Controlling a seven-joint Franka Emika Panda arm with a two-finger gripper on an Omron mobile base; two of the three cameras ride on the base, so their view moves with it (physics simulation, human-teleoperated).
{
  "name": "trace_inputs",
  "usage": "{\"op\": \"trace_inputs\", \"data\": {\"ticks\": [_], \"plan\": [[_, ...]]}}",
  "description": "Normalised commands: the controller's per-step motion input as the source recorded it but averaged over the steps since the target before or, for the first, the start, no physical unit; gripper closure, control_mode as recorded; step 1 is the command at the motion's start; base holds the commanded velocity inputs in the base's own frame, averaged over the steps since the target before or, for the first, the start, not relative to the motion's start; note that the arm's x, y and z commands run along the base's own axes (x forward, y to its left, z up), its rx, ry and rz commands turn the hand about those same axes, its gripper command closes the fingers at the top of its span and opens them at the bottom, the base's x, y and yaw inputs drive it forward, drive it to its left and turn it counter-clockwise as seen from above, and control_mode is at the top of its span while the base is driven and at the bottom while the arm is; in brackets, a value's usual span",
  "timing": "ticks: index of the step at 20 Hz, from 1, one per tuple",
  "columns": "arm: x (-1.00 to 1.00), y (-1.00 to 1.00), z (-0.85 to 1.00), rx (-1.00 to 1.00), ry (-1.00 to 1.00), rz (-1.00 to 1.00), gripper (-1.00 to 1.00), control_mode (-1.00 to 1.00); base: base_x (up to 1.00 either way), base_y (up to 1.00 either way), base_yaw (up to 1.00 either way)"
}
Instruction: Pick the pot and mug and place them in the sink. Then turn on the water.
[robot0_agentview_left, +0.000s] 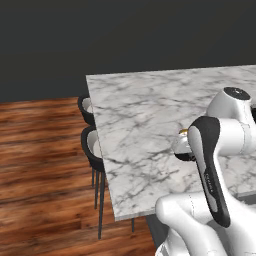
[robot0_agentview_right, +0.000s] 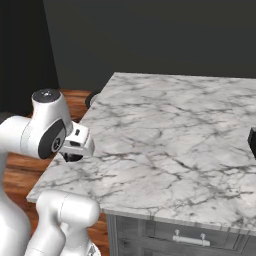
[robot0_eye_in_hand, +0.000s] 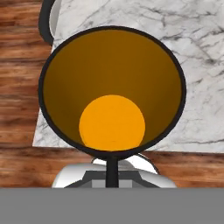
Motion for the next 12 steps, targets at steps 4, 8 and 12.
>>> {"op": "trace_inputs", "data": {"ticks": [4, 8, 12], "plan": [[-0.13, 0.01, 0.24, -0.04, 0.05, 0.12, 1.0, -1.0, 0.0, 0.0, 0.0], [0.0, 0.0, 0.0, 0.0, 0.02, 0.0, 1.0, -1.0, 0.0, 0.0, 0.0], [0.0, 0.0, 0.0, 0.0, 0.0, 0.0, 1.0, -1.0, 0.0, 0.0, 0.0]]}}
